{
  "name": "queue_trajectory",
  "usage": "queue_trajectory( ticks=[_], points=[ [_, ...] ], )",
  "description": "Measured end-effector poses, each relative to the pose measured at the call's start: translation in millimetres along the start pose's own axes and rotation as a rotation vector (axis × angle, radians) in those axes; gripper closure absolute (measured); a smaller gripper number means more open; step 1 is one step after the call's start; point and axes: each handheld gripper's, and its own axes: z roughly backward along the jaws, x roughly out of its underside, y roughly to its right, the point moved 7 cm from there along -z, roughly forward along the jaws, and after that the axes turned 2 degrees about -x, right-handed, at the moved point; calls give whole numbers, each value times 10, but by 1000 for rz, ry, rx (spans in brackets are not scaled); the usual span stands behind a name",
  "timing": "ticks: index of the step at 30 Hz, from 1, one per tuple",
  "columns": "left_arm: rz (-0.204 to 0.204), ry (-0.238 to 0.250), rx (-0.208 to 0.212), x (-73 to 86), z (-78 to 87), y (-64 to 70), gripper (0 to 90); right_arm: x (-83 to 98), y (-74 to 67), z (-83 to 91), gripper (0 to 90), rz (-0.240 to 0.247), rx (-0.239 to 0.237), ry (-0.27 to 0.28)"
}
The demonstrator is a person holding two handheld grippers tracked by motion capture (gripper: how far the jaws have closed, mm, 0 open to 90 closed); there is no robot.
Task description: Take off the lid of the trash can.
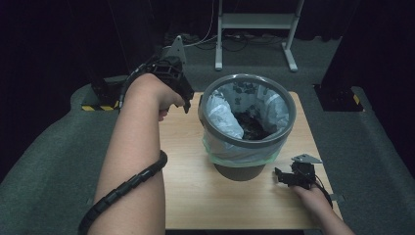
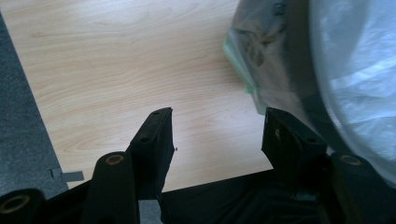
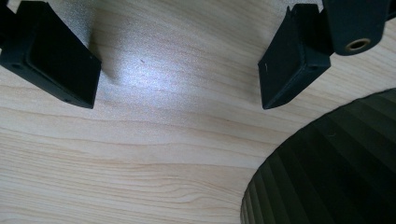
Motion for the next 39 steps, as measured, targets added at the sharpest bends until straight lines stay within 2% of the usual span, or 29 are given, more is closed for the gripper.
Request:
queue_trajectory(
  ticks=[1,2,3,4,5,7,11,15,16,17,19,23,24,27,28,29,32,34,36,37,39],
  points=[
    [0,0,0,0,0,0,435,0,0,0,124,0,0,0],
    [-2,-6,6,-14,18,54,440,0,0,0,124,0,0,0],
    [10,3,5,-27,14,87,445,0,0,0,124,0,0,0],
    [-16,-3,-4,-33,23,88,448,0,0,0,124,0,0,0],
    [10,8,9,-45,17,138,451,0,0,0,124,0,0,0],
    [-21,4,17,-54,37,185,453,0,0,0,124,0,-1,0],
    [-14,29,28,-81,38,275,456,0,1,1,124,-2,-2,1],
    [-37,28,24,-99,17,386,479,0,1,1,124,0,-3,0],
    [-14,46,19,-117,1,421,497,0,1,1,124,0,-3,0],
    [-38,34,18,-117,8,424,512,0,1,1,124,0,-3,0],
    [-25,50,20,-135,-3,450,528,0,0,0,124,1,-2,0],
    [-37,32,8,-135,-68,490,560,-2,4,0,124,5,-3,1],
    [-15,50,10,-151,-97,510,567,-1,1,0,124,2,-3,0],
    [-12,45,6,-153,-157,521,589,-3,7,0,124,7,-3,2],
    [-22,24,0,-138,-211,520,604,-3,7,0,124,7,-4,2],
    [-1,38,1,-149,-259,538,608,-3,7,0,124,7,-4,2],
    [-2,32,1,-143,-331,576,618,-2,7,0,124,8,-4,2],
    [-20,25,-3,-138,-360,587,627,-3,7,-1,124,9,-5,2],
    [-19,26,-3,-132,-393,619,636,-3,5,-1,124,7,-6,2],
    [-5,30,-7,-126,-422,643,641,-3,5,-1,124,7,-6,2],
    [-15,23,-10,-120,-431,645,648,-3,6,-1,124,7,-7,2]
  ],
)
